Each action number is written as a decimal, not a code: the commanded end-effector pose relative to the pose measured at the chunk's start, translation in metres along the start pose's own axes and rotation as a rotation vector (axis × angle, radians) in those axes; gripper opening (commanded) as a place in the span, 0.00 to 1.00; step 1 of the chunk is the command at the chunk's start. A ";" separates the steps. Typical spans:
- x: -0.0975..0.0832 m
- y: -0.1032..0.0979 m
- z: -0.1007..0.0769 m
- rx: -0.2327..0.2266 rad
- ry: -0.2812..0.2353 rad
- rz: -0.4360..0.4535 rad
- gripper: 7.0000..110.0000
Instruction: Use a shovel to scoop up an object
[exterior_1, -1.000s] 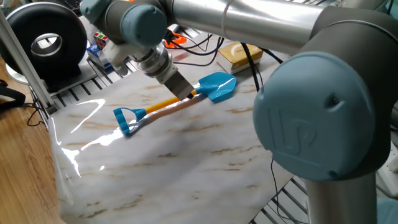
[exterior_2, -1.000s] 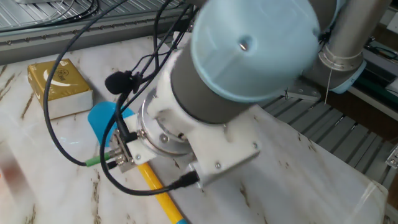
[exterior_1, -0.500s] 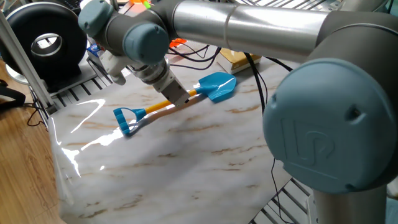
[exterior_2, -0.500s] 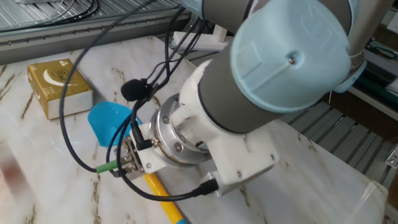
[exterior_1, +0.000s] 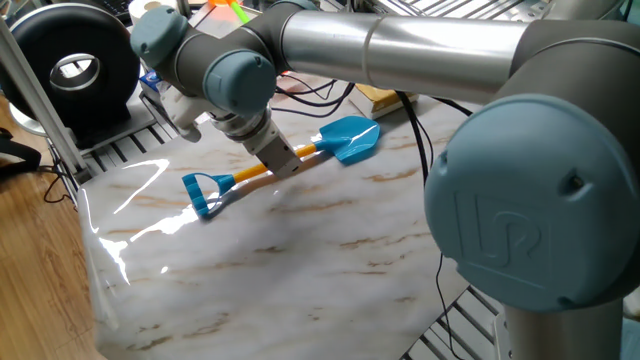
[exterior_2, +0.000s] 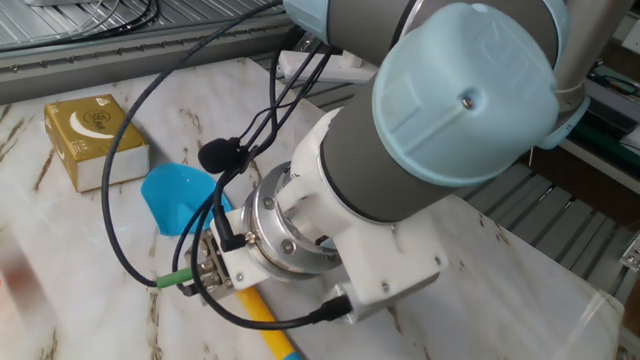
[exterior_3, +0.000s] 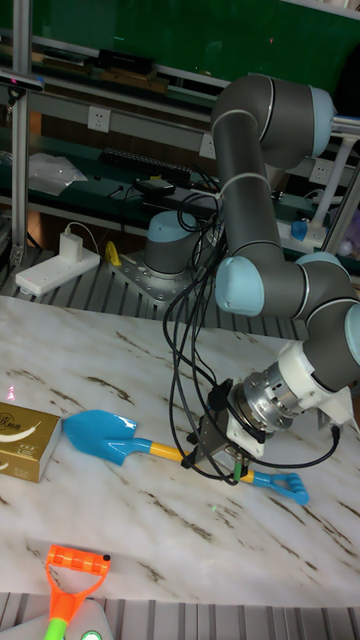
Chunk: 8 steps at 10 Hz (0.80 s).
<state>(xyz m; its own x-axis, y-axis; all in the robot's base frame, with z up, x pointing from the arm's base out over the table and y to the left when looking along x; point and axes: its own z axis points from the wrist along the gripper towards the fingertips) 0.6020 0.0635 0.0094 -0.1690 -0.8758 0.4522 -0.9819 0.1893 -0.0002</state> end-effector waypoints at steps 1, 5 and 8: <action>0.002 -0.004 0.002 0.007 0.002 0.015 0.36; -0.010 -0.006 0.005 0.017 -0.040 -0.004 0.36; -0.018 -0.006 0.008 0.021 -0.062 -0.010 0.36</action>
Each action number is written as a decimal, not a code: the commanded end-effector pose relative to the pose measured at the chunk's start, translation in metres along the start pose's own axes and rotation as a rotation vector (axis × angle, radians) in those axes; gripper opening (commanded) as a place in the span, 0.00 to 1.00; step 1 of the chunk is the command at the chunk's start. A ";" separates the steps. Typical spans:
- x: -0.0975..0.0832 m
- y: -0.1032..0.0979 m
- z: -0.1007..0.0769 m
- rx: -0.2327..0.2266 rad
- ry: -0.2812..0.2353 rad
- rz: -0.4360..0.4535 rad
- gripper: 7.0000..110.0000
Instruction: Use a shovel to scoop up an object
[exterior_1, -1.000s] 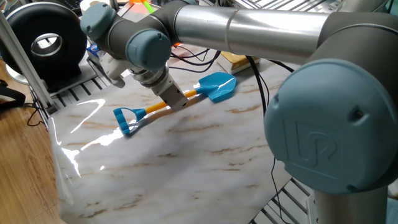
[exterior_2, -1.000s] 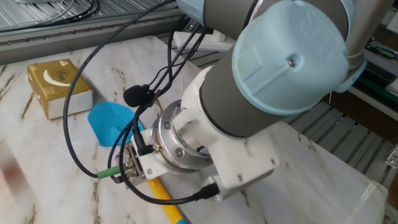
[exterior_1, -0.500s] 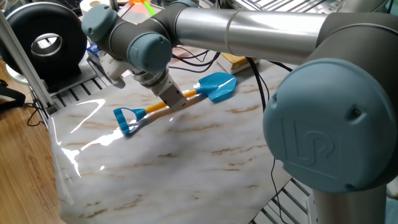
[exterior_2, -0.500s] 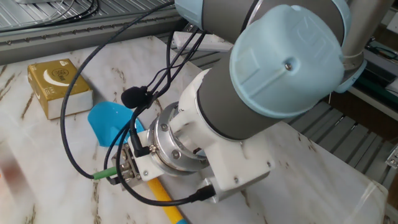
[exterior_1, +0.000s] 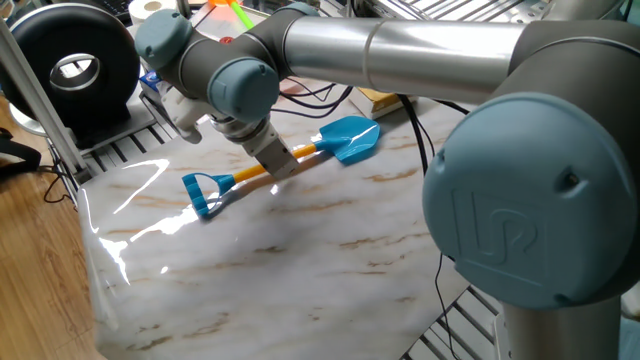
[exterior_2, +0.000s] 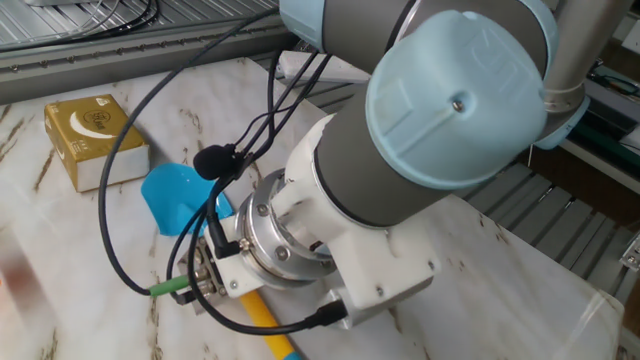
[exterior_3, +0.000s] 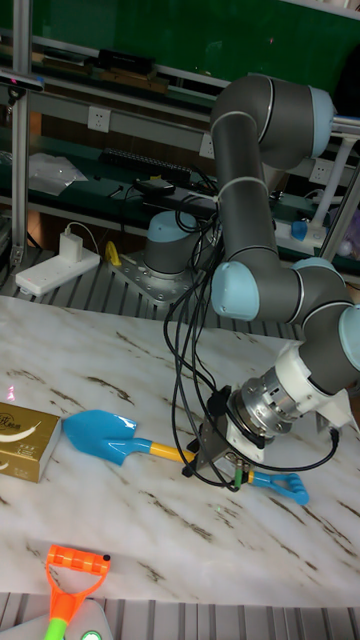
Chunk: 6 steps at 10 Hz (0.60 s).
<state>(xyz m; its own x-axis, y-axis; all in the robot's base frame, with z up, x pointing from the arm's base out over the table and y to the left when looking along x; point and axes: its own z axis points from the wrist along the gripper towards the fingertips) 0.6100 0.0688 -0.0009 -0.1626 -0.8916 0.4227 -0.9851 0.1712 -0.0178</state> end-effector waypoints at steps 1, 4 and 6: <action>-0.008 0.004 0.002 -0.012 -0.029 -0.007 0.36; -0.011 0.008 0.001 -0.020 -0.039 -0.006 0.36; -0.007 0.008 0.002 -0.020 -0.022 -0.003 0.36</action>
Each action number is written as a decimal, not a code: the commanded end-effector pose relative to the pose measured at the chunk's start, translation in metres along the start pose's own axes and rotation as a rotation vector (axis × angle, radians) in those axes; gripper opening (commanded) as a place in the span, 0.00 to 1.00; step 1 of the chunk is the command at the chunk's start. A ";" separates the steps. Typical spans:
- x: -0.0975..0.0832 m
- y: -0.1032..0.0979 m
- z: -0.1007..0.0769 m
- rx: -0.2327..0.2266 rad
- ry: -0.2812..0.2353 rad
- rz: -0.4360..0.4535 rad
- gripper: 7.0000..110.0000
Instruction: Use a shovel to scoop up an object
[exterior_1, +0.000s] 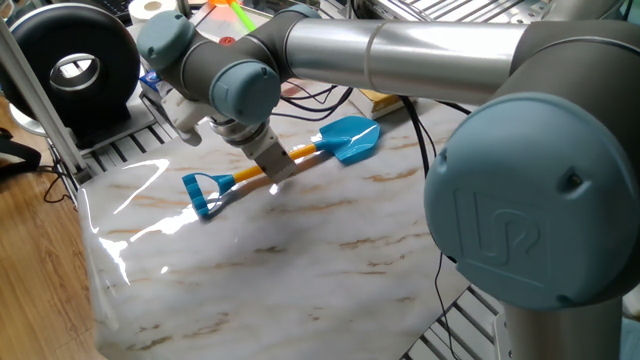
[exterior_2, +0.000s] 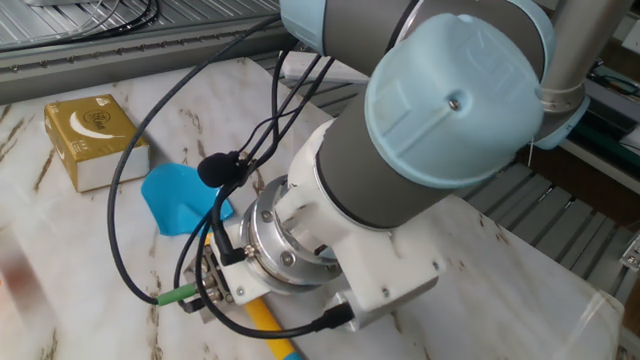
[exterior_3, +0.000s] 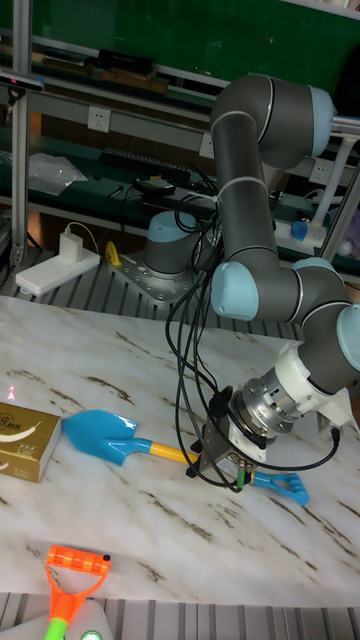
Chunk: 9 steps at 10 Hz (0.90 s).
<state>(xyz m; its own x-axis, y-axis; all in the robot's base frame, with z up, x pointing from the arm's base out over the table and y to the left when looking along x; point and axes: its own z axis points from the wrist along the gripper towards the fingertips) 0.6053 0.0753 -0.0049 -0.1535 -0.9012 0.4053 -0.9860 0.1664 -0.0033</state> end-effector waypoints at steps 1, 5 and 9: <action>0.003 0.002 0.002 -0.007 0.011 0.005 0.36; 0.004 0.001 0.007 -0.003 0.026 0.003 0.36; 0.002 0.007 0.007 -0.011 0.023 0.026 0.00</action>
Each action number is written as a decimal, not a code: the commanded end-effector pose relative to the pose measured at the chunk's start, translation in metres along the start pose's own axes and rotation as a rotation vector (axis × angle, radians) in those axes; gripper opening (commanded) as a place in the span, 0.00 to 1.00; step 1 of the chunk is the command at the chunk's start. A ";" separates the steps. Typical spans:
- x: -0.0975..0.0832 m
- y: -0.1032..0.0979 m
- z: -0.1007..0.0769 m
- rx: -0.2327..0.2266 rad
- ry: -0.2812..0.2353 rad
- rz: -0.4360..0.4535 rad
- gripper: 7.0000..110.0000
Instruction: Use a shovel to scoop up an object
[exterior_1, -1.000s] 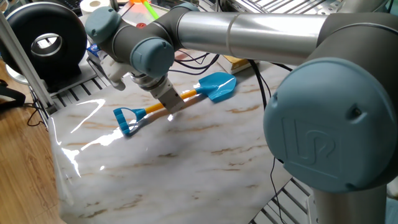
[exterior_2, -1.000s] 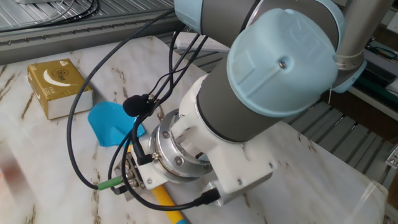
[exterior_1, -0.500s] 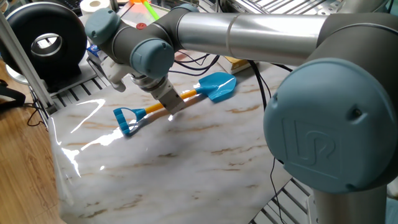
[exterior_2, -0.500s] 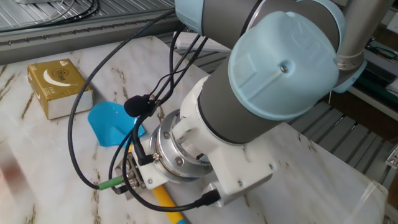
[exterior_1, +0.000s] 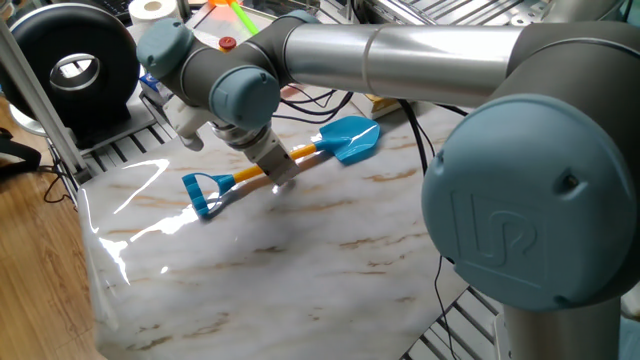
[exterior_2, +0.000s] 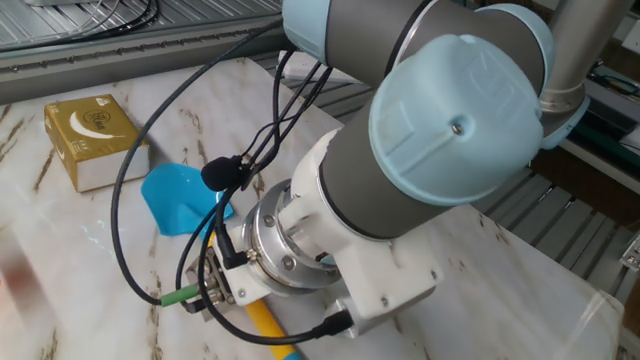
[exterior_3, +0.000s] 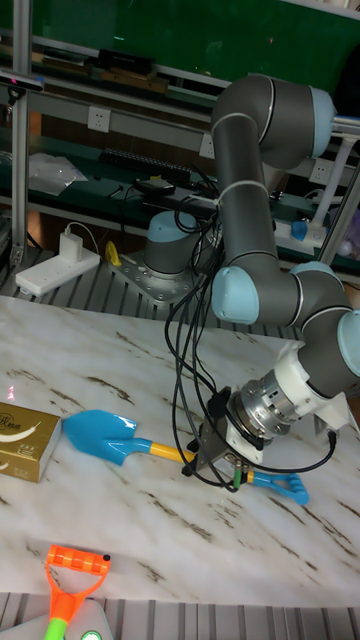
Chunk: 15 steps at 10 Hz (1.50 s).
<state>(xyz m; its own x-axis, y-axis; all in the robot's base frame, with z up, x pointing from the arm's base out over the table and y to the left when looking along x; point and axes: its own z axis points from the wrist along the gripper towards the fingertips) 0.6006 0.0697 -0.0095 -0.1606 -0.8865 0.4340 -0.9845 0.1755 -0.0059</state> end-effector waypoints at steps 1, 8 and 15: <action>-0.001 0.003 -0.001 -0.005 -0.007 0.023 0.00; -0.009 -0.002 -0.004 0.009 -0.045 0.010 0.00; 0.006 -0.019 -0.043 0.039 -0.093 -0.001 0.00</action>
<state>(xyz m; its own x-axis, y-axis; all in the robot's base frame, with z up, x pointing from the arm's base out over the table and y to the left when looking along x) 0.6140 0.0777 0.0140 -0.1614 -0.9098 0.3825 -0.9865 0.1599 -0.0359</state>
